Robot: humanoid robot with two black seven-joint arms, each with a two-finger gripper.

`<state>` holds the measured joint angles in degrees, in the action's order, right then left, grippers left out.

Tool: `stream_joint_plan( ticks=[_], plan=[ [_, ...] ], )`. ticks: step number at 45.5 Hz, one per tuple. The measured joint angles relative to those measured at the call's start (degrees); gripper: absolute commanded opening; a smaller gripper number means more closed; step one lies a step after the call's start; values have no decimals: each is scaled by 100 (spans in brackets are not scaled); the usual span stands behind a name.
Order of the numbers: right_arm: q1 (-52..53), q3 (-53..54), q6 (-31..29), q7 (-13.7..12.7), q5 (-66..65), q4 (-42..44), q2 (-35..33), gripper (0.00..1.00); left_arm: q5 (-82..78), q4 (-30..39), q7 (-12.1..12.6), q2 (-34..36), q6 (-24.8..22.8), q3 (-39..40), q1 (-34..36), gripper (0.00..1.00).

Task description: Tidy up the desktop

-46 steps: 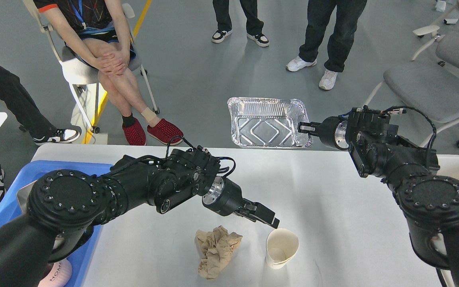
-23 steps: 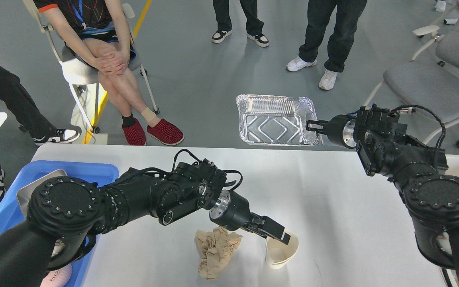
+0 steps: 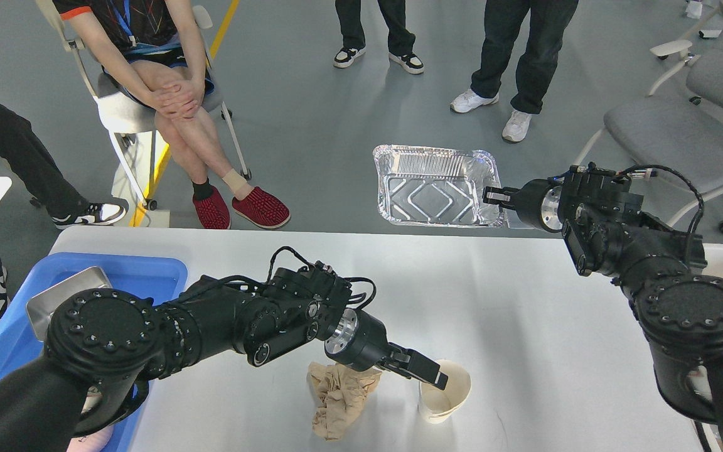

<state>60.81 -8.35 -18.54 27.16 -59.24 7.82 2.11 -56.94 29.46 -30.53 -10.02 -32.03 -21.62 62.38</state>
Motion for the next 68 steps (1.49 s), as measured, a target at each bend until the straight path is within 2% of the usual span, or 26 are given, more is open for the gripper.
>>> stream_joint_plan(
  ticks=[8, 17, 25, 32, 38, 42, 48, 68],
  plan=[
    [-6, 0, 0, 0, 17, 6, -7, 0, -1, -2, 189, 5, 127, 0, -94, 76],
    [-16, 0, 0, 5, 17, 9, -9, 0, -3, -20, 237, 8, 260, -10, -102, 67],
    [-16, 0, 7, 3, 17, 9, 1, 0, -10, -38, 242, 9, 305, -25, -97, 47],
    [-16, 0, 37, 1, 18, 9, 4, 0, -105, -45, 195, 9, 310, -26, -80, 39],
    [-16, 0, 46, 0, 18, 9, 2, 0, -136, -46, 183, 9, 310, -26, -65, 24],
    [-16, 0, 62, 0, 18, 9, 1, 0, -149, -46, 183, 9, 310, -26, -53, 19],
    [-28, 0, 69, 0, 18, 9, 0, 0, -207, -46, 167, 9, 301, -26, -51, 2],
    [-50, 0, 99, -1, 18, 4, 5, 0, -317, -87, 148, 9, 252, -133, -50, 0]
  ],
)
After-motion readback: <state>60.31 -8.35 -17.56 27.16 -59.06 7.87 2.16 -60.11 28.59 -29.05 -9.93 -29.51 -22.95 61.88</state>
